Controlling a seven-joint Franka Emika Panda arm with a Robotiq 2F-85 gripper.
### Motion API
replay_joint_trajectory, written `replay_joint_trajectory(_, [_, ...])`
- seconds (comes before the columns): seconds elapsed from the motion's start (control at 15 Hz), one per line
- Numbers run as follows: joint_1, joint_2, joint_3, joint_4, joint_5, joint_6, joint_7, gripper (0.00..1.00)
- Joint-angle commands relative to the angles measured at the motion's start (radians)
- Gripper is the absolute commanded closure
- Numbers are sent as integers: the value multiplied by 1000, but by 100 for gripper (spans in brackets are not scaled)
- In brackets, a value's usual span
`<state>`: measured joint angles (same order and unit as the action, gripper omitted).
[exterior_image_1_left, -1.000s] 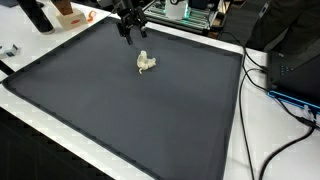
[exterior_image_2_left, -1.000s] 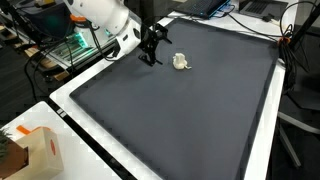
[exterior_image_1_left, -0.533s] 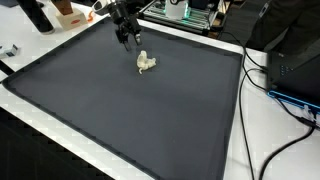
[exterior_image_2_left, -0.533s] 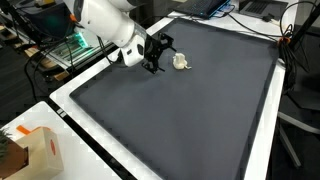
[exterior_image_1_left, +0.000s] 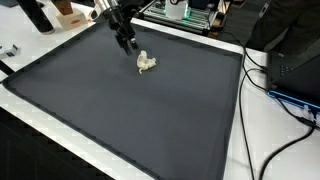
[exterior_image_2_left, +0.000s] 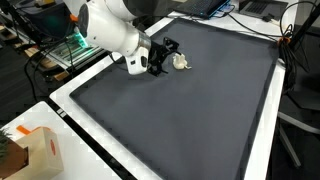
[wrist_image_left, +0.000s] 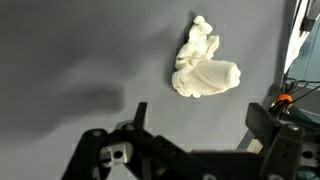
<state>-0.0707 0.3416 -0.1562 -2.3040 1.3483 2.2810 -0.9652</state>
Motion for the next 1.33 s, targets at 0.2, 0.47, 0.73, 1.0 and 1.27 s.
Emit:
replay_joint_trajectory(0.2, [-30,64,12,92,-113,-89,232,0])
replay_joint_trajectory(0.47, [-24,85,13,142,-227,-98,402,0])
replay_joint_trajectory(0.73, [-23,109,24,202,-362,-113,565,0])
replay_joint_trajectory(1.0, [-22,135,42,269,-485,-145,699,0])
replay_joint_trajectory(1.27, [-13,163,58,336,-609,-167,819,0])
